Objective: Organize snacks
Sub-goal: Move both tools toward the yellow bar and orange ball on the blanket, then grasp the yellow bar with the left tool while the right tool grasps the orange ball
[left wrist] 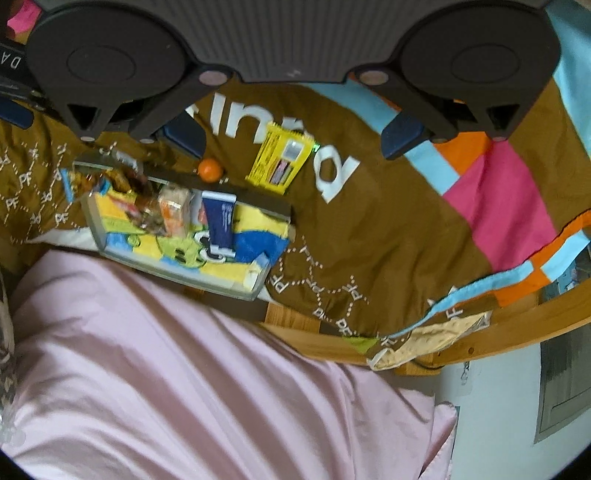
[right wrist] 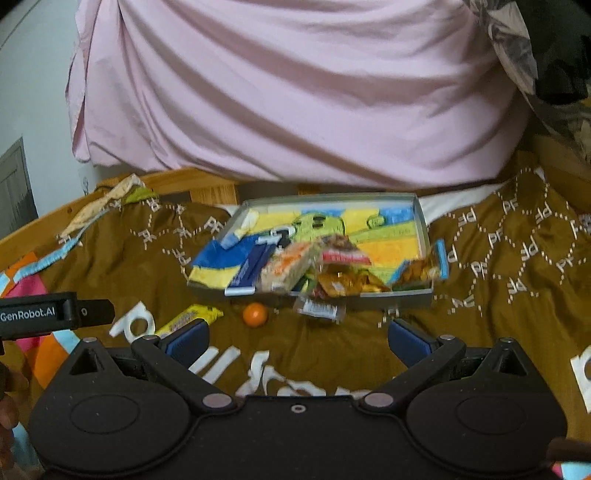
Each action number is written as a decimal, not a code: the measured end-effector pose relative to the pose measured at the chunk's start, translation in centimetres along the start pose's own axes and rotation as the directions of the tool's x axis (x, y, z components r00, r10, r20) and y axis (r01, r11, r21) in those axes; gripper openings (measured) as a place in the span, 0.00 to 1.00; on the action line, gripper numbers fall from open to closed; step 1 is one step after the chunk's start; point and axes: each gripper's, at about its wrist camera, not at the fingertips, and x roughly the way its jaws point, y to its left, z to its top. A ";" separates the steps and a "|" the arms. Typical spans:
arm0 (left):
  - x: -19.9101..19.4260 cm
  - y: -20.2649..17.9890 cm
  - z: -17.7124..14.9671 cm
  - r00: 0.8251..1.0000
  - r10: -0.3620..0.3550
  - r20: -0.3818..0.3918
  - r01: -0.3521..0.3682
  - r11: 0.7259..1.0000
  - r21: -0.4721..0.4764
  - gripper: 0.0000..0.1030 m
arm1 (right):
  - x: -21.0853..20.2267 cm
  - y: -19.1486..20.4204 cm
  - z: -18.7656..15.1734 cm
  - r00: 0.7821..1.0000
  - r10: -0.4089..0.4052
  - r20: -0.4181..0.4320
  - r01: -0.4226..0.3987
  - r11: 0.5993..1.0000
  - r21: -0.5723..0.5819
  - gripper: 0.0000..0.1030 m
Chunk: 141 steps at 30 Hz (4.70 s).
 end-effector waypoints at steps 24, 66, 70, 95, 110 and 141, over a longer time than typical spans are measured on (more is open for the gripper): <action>3.9 0.1 1.1 0.974 0.057 -0.218 -0.033 0.993 0.111 1.00 | 2.3 0.3 -1.0 0.992 -0.003 -0.125 0.002 1.000 -0.005 0.99; 14.9 -0.1 2.1 0.919 -0.172 -0.355 0.288 0.906 0.308 0.90 | 15.2 0.9 0.3 0.954 0.208 -0.218 -0.198 0.978 0.068 0.86; 15.4 0.2 2.2 0.908 -0.191 -0.372 0.307 0.908 0.285 0.78 | 16.4 1.5 0.6 0.950 0.211 -0.232 -0.204 0.977 0.054 0.77; 17.0 0.3 3.1 0.905 -0.132 -0.406 0.260 0.924 0.279 0.52 | 21.9 3.7 1.4 0.955 0.137 -0.264 -0.139 0.990 0.009 0.34; 15.5 -0.4 3.1 0.869 -0.128 -0.479 0.257 0.943 0.213 0.50 | 17.4 3.3 1.6 0.944 0.150 -0.293 -0.160 0.987 -0.010 0.32; 12.5 -1.3 2.3 0.874 -0.211 -0.438 0.310 0.936 0.168 0.50 | 11.1 3.0 0.5 0.956 0.149 -0.252 -0.156 0.988 -0.009 0.32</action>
